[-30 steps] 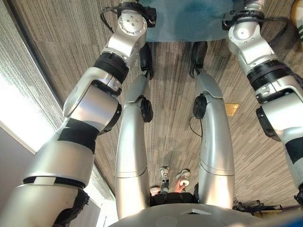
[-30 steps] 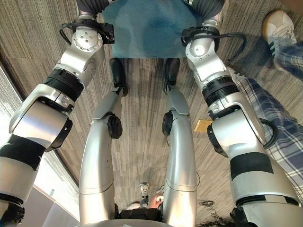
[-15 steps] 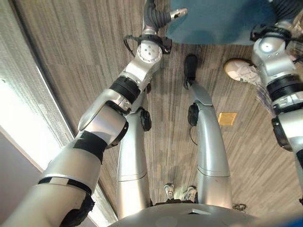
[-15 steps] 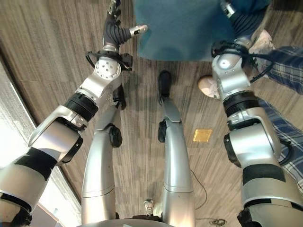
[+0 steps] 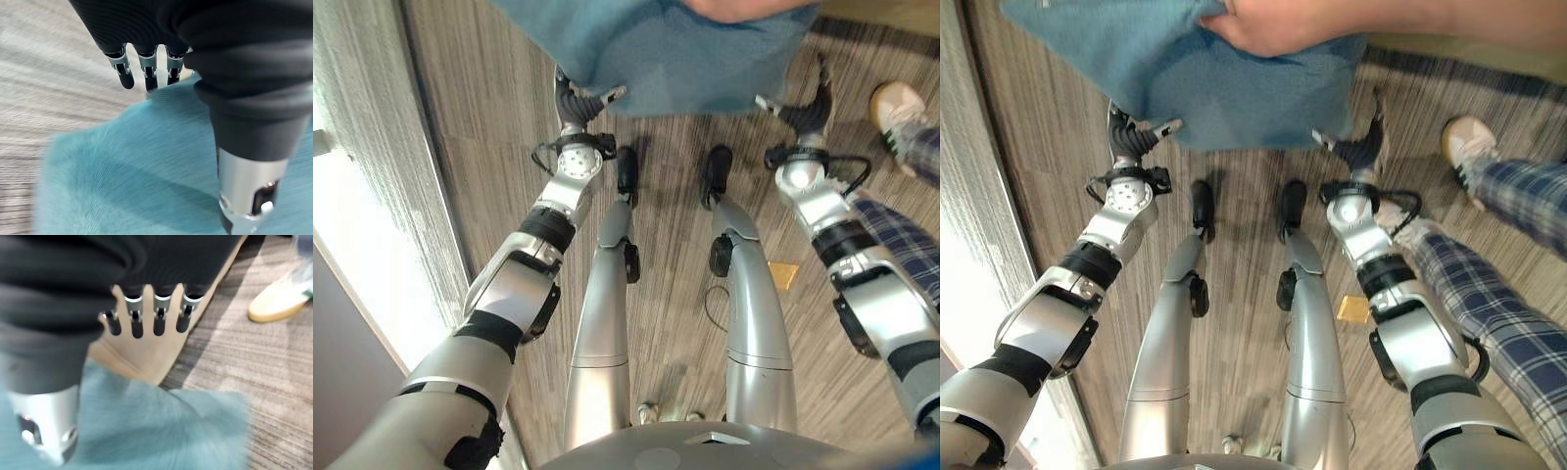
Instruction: Pick up all the scattered cushions and arrange them neatly on the sofa.
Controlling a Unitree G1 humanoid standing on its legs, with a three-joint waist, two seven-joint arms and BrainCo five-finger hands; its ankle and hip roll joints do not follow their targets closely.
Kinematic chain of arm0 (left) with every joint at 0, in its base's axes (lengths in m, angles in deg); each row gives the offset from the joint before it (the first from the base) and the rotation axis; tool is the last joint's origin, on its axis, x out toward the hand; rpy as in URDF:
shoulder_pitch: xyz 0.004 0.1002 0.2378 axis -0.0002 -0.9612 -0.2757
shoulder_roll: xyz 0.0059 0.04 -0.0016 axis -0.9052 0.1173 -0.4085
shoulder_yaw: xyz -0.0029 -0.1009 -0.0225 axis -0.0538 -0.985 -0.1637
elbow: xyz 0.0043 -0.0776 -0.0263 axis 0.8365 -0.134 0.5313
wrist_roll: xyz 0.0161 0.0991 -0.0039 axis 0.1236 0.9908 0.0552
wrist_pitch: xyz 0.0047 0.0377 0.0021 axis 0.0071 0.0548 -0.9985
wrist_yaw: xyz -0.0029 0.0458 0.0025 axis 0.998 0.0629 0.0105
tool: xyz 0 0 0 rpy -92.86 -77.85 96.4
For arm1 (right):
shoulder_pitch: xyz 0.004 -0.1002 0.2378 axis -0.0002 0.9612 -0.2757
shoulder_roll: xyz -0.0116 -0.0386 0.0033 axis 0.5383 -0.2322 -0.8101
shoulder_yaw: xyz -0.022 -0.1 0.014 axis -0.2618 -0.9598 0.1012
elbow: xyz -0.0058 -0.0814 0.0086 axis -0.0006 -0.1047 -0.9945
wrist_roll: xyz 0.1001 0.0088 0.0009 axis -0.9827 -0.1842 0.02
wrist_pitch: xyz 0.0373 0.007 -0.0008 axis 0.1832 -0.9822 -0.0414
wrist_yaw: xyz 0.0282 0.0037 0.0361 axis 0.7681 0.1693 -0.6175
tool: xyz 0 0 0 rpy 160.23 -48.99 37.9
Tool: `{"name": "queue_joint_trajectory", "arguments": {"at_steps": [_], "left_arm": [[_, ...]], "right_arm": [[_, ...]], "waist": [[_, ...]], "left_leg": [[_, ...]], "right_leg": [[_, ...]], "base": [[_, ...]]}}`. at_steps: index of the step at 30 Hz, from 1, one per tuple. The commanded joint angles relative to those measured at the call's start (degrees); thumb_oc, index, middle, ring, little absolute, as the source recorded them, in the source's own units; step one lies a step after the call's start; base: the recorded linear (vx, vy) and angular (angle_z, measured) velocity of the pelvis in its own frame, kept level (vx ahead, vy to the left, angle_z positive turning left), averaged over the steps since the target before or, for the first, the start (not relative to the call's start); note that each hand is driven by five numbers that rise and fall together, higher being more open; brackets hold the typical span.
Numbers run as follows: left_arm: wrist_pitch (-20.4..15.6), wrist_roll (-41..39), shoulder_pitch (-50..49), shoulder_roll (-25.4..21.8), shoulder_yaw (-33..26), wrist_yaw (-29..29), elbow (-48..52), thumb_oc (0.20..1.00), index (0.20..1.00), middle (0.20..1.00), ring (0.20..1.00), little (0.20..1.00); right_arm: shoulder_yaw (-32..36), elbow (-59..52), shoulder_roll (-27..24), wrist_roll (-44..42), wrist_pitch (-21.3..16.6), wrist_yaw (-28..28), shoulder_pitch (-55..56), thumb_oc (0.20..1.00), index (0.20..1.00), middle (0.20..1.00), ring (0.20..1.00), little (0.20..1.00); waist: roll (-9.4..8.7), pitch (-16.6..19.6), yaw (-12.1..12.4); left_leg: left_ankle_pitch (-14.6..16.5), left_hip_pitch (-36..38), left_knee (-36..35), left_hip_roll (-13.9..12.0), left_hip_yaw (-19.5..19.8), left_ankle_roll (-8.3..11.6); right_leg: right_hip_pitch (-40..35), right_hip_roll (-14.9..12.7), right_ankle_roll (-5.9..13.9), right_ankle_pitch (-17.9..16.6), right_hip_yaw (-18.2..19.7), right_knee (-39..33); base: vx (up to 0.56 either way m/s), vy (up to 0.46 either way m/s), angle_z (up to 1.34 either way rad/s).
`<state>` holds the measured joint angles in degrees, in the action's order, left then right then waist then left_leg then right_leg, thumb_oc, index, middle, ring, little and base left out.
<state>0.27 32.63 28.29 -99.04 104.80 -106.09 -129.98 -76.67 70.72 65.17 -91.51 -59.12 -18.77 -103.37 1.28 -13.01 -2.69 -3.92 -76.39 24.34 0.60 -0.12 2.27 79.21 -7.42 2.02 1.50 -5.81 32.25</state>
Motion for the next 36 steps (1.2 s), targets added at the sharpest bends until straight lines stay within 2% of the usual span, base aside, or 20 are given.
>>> {"name": "queue_joint_trajectory", "arguments": {"at_steps": [1,5,7,8,9,10,11,15,18,19,22,29,36], "left_arm": [[0.13,2.31,-0.06,4.44,1.54,2.88,-1.03,1.0,1.0,1.0,1.0,1.0],[0.1,2.92,-7.14,4.96,-0.47,4.53,-0.99,1.0,1.0,1.0,1.0,1.0],[0.71,4.65,-14.5,5.59,-1.36,6.4,-1.56,1.0,1.0,1.0,1.0,1.0],[0.84,5.06,-16.25,5.89,-1.51,6.94,-2.06,1.0,1.0,1.0,1.0,1.0],[1.23,5.86,-20.23,6.27,-2.19,8.12,-4.17,1.0,1.0,1.0,1.0,1.0],[1.39,6.4,-21.75,6.42,-2.13,8.53,-4.8,1.0,1.0,1.0,1.0,1.0],[1.53,6.25,-25.92,7.3,-3.22,9.82,-6.67,1.0,1.0,1.0,1.0,1.0],[1.5,7.26,-32.37,7.88,-5.19,11.45,-10.39,1.0,1.0,1.0,1.0,1.0],[1.68,8.14,-35.7,8.03,-6.2,12.7,-12.85,1.0,1.0,1.0,1.0,1.0],[2.0,9.98,-39.29,7.94,-7.4,14.12,-16.09,1.0,1.0,1.0,1.0,1.0],[2.59,12.38,-42.94,7.77,-9.17,15.03,-19.27,1.0,1.0,1.0,1.0,1.0],[4.36,15.12,-50.16,7.36,-14.42,17.56,-24.53,1.0,1.0,1.0,1.0,1.0],[4.93,15.7,-51.14,7.45,-14.69,18.33,-24.72,1.0,1.0,1.0,1.0,1.0]], "right_arm": [[0.0,0.17,0.83,2.77,-1.5,0.84,-3.32,1.0,1.0,1.0,1.0,1.0],[2.58,0.54,1.98,2.25,-1.85,3.4,4.49,1.0,1.0,1.0,1.0,1.0],[4.8,1.49,3.16,1.93,-2.03,5.8,11.97,1.0,1.0,1.0,1.0,1.0],[5.16,2.06,3.7,1.81,-2.03,6.33,13.77,1.0,1.0,1.0,1.0,1.0],[5.74,3.32,4.5,1.62,-1.89,7.59,17.75,1.0,1.0,1.0,1.0,1.0],[6.0,3.77,4.81,1.45,-1.85,7.99,19.1,1.0,1.0,1.0,1.0,1.0],[6.17,5.37,6.15,1.1,-1.67,9.36,23.09,1.0,1.0,1.0,1.0,1.0],[6.95,8.71,7.02,1.51,-1.43,11.58,28.44,1.0,1.0,1.0,1.0,1.0],[7.39,11.57,7.04,1.79,-1.19,13.25,30.66,1.0,1.0,1.0,1.0,1.0],[7.96,15.08,6.82,2.62,-0.77,14.84,33.25,1.0,1.0,1.0,1.0,1.0],[8.92,18.13,7.02,3.21,-0.59,16.27,36.0,1.0,1.0,1.0,1.0,1.0],[11.02,24.54,7.8,4.3,0.47,19.66,41.09,1.0,1.0,1.0,1.0,1.0],[10.69,25.52,8.27,4.3,0.91,20.88,41.85,1.0,1.0,1.0,1.0,1.0]], "waist": [[-0.5,0.41,-0.11],[-1.03,0.47,0.18],[-1.33,0.84,0.56],[-1.46,0.93,0.65],[-1.7,0.86,0.76],[-1.69,0.97,0.87],[-2.09,1.79,1.03],[-2.62,3.41,1.32],[-2.91,4.87,1.19],[-3.14,6.36,1.18],[-3.25,7.52,1.5],[-3.82,10.75,2.8],[-4.09,11.38,3.15]], "left_leg": [[2.3,2.08,-2.84,-0.08,1.81,1.78],[0.75,13.09,-10.08,-0.44,2.92,2.74],[-0.17,23.75,-15.45,-0.48,2.95,3.0],[-0.51,26.0,-16.54,-0.42,3.0,3.16],[-2.98,32.36,-20.62,-0.57,2.62,3.12],[-3.36,35.14,-22.34,-0.64,2.45,3.23],[-4.01,41.98,-25.85,-0.95,1.93,3.66],[-4.2,51.66,-29.34,-0.87,1.23,4.52],[-4.05,54.94,-29.34,-0.97,0.7,5.17],[-3.55,57.77,-29.34,-1.14,-0.29,5.7],[-2.76,61.08,-29.34,-1.43,-1.08,5.71],[0.23,69.53,-29.34,-2.13,-3.47,5.11],[1.55,73.11,-29.34,-2.59,-3.89,4.85]], "right_leg": [[-4.66,0.42,5.29,-1.04,-1.06,-4.75],[-13.79,0.05,5.3,-1.95,-2.55,-9.57],[-22.97,-0.55,5.42,-3.18,-4.07,-14.98],[-25.21,-0.54,5.54,-3.48,-4.47,-16.18],[-30.93,-0.5,5.35,-5.97,-5.8,-20.12],[-33.4,-0.28,5.37,-6.15,-6.17,-21.49],[-40.42,0.31,5.43,-6.54,-7.06,-25.04],[-51.77,1.48,5.72,-7.14,-8.09,-29.9],[-57.37,2.03,5.89,-7.83,-8.39,-32.59],[-62.01,2.21,6.12,-8.26,-8.44,-35.06],[-65.82,2.35,6.31,-8.23,-8.42,-36.74],[-73.84,2.64,6.6,-6.07,-7.68,-37.25],[-77.3,2.9,6.53,-4.89,-7.38,-37.25]], "base": [[-0.02,-0.062,0.04],[-0.02,-0.072,0.05],[-0.07,-0.079,0.13],[-0.11,-0.011,0.06],[-0.08,-0.004,0.07],[-0.04,-0.018,0.08],[0.07,-0.016,0.07],[0.11,-0.002,-0.01],[0.14,0.0,0.06],[0.17,0.008,0.12],[0.12,0.005,0.09],[0.08,-0.011,-0.08],[0.02,-0.015,-0.09]]}}
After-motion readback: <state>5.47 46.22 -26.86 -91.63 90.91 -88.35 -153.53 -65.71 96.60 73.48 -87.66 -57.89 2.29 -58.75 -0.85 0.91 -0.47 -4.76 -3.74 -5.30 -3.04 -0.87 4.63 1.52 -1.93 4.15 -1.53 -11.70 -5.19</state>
